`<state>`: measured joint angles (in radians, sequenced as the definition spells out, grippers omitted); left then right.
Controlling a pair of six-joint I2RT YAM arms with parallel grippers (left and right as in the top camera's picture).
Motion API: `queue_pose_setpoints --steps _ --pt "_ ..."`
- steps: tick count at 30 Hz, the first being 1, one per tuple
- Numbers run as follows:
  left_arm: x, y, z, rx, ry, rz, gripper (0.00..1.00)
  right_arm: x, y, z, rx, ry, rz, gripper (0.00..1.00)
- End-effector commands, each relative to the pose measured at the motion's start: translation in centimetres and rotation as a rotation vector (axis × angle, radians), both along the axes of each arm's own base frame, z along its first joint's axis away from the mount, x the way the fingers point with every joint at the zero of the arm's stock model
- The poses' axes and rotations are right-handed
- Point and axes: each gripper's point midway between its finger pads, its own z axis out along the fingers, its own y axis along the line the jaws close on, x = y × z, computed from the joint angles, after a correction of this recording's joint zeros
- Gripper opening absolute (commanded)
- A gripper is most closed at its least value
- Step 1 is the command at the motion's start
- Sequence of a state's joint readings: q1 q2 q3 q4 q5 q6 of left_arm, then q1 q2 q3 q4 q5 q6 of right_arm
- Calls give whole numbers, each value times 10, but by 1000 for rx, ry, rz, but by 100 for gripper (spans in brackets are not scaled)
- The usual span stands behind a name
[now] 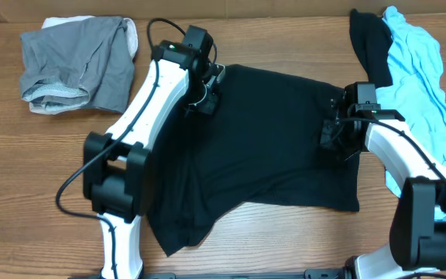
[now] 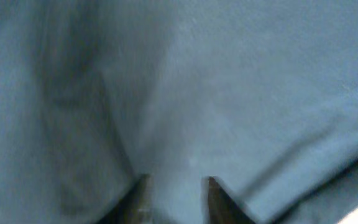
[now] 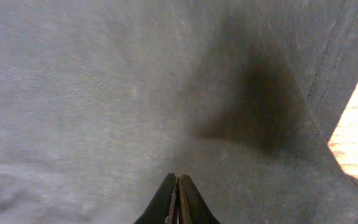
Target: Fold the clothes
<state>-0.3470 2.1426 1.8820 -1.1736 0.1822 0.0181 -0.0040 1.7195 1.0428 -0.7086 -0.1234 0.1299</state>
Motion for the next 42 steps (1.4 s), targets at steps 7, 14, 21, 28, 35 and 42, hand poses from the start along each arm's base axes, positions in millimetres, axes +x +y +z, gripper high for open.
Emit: queue_pose_setpoints --steps 7,14,21,28,35,42 --pt "6 2 -77 67 99 43 4 -4 -5 -20 -33 54 -5 4" --pt "0 4 -103 87 153 55 4 -11 0 -39 -11 124 -57 4" --pt "-5 6 -115 100 188 57 4 -11 9 -48 -5 137 -45 4" --pt "-1 13 -118 98 189 78 4 -3 10 -63 -5 128 -45 4" --pt "14 37 -119 85 171 142 4 -3 10 -94 -7 161 -45 4" --pt "33 53 -119 56 123 191 4 14 9 -102 -11 122 -53 4"
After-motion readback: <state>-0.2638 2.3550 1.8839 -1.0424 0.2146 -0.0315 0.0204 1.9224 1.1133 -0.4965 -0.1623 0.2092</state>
